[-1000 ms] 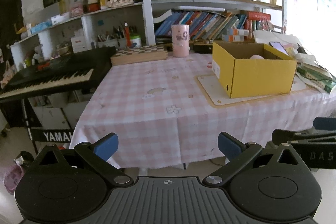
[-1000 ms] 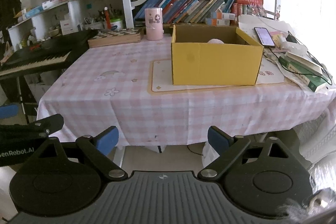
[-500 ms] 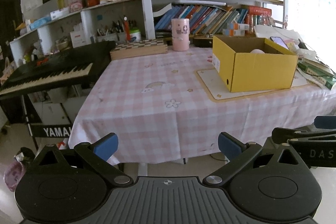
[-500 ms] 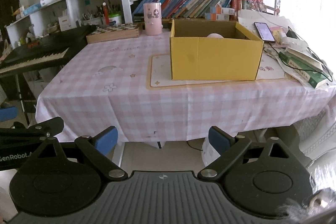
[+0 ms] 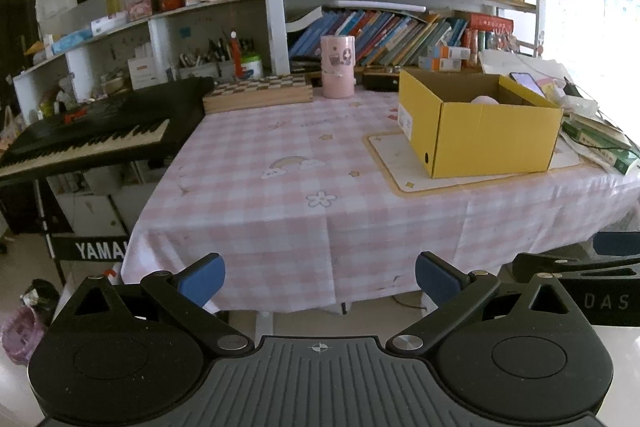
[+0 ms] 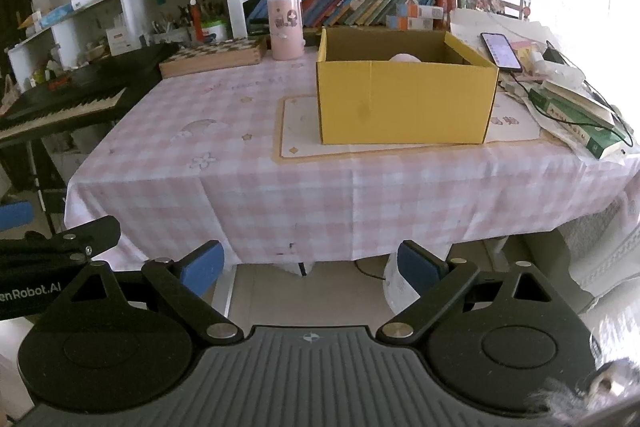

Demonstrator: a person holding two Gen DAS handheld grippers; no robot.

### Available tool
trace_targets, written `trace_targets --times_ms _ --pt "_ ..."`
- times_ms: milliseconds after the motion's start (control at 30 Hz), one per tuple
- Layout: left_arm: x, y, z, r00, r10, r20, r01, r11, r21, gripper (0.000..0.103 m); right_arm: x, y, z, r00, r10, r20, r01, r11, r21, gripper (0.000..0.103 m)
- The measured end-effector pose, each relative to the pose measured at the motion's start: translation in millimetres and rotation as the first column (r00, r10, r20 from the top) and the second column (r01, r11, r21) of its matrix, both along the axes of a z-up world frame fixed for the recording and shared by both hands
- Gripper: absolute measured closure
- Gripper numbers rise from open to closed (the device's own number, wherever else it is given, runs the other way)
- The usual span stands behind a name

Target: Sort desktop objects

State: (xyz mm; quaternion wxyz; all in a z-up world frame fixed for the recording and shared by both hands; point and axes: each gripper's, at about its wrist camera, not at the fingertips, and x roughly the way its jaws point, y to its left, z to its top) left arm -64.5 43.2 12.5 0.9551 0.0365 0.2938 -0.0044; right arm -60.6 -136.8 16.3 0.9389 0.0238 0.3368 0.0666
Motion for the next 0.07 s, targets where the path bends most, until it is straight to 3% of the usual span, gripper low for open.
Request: trace_targets --times_ms 67 --pt "0.4 -0.6 0.1 1.0 -0.003 0.006 0.003 1.0 0.0 0.0 1.7 -0.4 -0.8 1.0 0.002 -0.006 -0.002 1.0 -0.001 0.009"
